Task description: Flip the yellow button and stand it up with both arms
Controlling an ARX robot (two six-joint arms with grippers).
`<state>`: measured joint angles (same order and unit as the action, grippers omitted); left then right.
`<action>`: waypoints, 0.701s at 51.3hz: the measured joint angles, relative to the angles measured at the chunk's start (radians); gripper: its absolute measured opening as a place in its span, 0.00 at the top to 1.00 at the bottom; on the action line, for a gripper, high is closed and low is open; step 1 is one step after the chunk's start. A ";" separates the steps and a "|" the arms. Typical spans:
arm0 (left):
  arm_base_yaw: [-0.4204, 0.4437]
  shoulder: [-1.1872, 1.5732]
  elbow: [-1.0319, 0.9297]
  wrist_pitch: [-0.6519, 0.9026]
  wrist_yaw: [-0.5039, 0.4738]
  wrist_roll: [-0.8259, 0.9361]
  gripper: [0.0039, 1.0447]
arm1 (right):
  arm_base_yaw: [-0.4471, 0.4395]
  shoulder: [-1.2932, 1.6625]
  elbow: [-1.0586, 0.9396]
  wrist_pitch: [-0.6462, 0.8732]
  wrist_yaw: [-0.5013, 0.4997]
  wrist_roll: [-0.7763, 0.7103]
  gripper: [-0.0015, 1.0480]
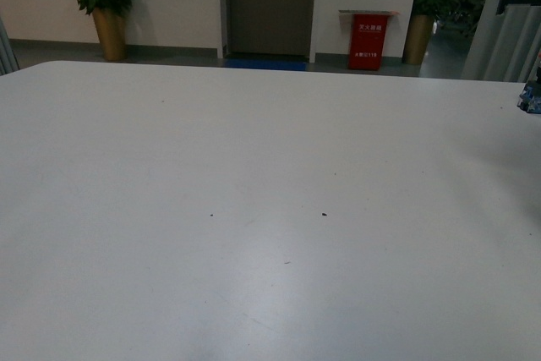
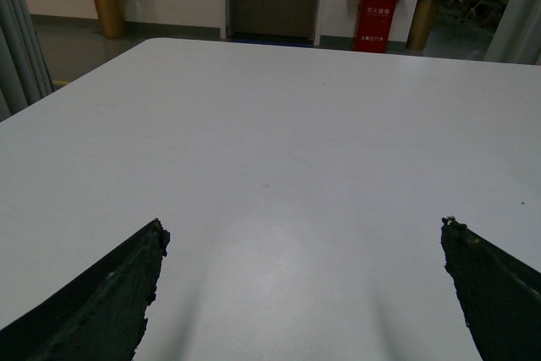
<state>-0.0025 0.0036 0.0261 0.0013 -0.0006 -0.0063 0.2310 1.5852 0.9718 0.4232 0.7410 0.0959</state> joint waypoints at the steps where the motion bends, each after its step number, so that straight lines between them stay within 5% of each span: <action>1: 0.000 0.000 0.000 0.000 0.000 0.000 0.06 | 0.000 0.001 0.000 0.002 0.002 -0.001 0.78; 36: 0.000 0.000 0.000 0.000 0.000 0.000 0.06 | -0.060 0.083 -0.004 0.040 0.005 -0.020 0.78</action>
<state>-0.0025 0.0036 0.0261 0.0013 -0.0006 -0.0063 0.1707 1.6680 0.9676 0.4637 0.7456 0.0761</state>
